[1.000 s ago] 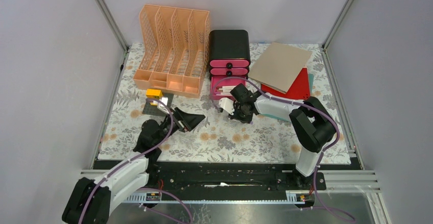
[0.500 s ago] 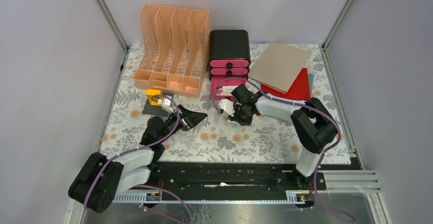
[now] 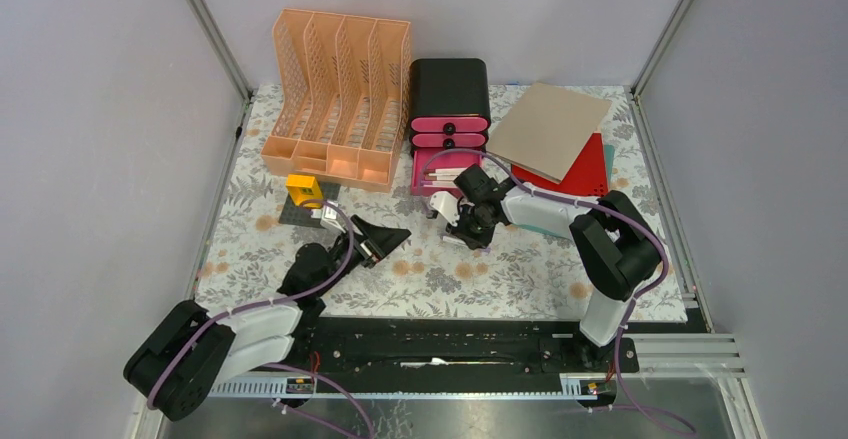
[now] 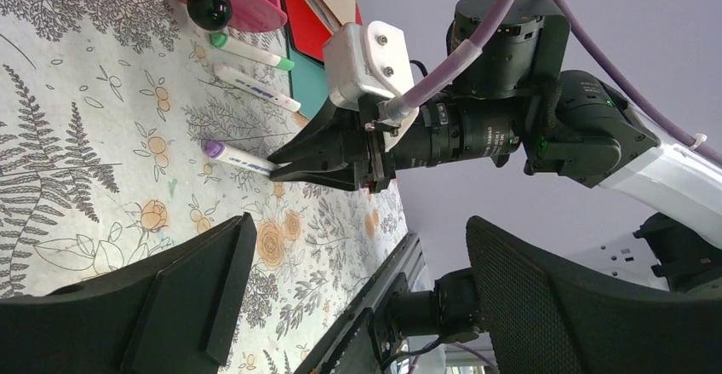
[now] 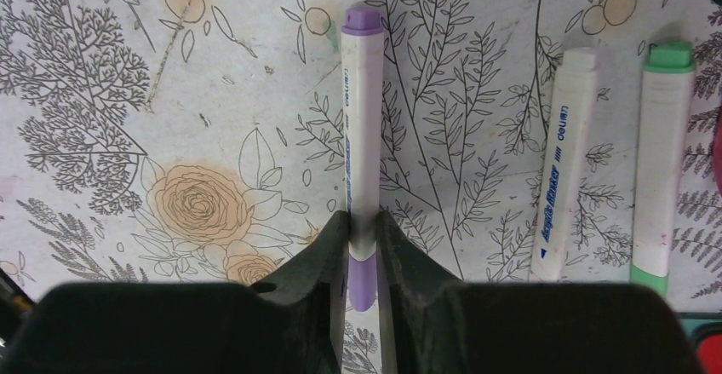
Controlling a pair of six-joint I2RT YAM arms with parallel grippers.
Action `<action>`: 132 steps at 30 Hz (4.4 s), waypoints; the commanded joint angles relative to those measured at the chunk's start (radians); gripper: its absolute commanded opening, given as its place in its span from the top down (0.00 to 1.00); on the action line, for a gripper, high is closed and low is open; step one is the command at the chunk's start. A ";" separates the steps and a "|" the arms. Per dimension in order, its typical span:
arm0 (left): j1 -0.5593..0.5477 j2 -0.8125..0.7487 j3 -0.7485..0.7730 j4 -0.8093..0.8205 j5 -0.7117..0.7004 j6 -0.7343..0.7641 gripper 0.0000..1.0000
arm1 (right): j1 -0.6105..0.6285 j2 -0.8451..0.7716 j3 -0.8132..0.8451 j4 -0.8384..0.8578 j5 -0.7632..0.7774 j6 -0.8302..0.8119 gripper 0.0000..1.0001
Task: Organize the desk
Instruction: Pick up the stationery from the center of the board, then place the stationery in the drawer.
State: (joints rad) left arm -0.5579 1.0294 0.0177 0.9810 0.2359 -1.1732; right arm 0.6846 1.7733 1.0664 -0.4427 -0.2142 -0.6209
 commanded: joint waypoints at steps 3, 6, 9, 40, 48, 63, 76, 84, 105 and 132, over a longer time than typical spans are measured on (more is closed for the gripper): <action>-0.074 0.034 -0.015 0.073 -0.173 -0.055 0.01 | -0.019 -0.034 0.015 -0.011 -0.095 0.055 1.00; -0.117 0.078 -0.015 0.099 -0.225 -0.082 0.01 | -0.027 -0.042 0.014 -0.004 -0.116 0.067 1.00; -0.146 0.136 -0.012 0.136 -0.256 -0.113 0.01 | -0.039 -0.050 0.012 0.000 -0.145 0.082 1.00; -0.255 0.795 0.280 0.459 -0.241 -0.229 0.35 | -0.106 -0.096 0.026 0.001 -0.468 0.172 1.00; -0.262 0.829 0.312 0.467 -0.195 -0.234 0.86 | -0.105 -0.090 0.027 0.001 -0.463 0.173 1.00; -0.260 0.610 0.293 0.243 -0.233 -0.002 1.00 | -0.105 -0.196 0.047 -0.113 -0.392 0.007 0.32; -0.257 0.289 0.623 -0.589 -0.379 0.762 1.00 | -0.203 -0.405 0.026 -0.188 -0.306 -0.129 0.10; -0.257 0.360 0.853 -0.786 -0.479 1.017 1.00 | -0.234 -0.413 0.023 -0.186 -0.295 -0.132 0.10; -0.255 0.754 1.211 -0.829 -0.640 1.473 0.99 | -0.259 -0.407 0.016 -0.184 -0.278 -0.140 0.10; -0.214 0.581 1.114 -0.791 -0.544 1.274 0.02 | -0.288 -0.379 0.007 -0.175 -0.246 -0.137 0.09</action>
State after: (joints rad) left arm -0.7856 1.7256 1.2053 0.1524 -0.3538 0.1867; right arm 0.4030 1.3907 1.0676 -0.6373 -0.4603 -0.7406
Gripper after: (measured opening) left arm 0.928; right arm 0.901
